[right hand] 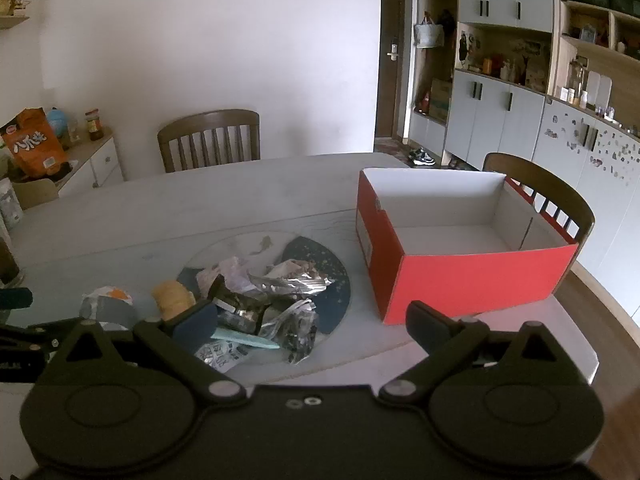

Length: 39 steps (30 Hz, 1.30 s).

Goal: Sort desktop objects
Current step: 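Grasp the dark crumpled wrapper with the right tool while the left tool grasps the white-green-orange snack bag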

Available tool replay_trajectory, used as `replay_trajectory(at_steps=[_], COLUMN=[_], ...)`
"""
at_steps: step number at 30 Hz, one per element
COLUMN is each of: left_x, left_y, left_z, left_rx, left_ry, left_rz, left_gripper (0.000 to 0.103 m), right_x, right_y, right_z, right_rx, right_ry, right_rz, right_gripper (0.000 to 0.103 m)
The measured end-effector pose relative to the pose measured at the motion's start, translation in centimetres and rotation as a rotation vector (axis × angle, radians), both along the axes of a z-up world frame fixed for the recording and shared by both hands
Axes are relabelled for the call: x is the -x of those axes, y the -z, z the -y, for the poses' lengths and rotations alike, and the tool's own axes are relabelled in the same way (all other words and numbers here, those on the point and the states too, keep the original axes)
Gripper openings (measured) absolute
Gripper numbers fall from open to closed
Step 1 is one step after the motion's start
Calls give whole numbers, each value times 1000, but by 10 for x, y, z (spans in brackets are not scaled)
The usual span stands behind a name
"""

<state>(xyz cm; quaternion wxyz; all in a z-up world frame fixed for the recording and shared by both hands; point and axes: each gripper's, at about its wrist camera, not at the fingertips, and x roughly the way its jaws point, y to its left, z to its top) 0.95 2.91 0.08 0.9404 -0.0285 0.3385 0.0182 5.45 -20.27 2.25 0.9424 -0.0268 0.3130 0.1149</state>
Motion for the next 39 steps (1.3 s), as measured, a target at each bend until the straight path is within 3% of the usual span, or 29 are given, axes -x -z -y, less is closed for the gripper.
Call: replay_trajectory(at_steps=[11,26,29,31,39], left_x=[-28,-62,-67,-70,-74], left_y=[26,72,78,82,89], left_z=[-15,-26,-26,-27,-32], left_rx=[-8,-50,-53,-51,-30], left_ry=[-71,-145,-152,-157,-173], left_rz=[-47,-137,-152,-163,-190], left_gripper=[102,102,98,96,80], right_x=[-22,-69,-77,-80,-87], right_y=[23,81,89,93,103], right_z=[-6,-18,-23,-24,-26], right_rx=[22,53,66,63,68], right_ry=[-9,-21,-34,-44,-60], right_rz=[-15,-119,-134,-153,-190], right_gripper=[100,96,91,79,71])
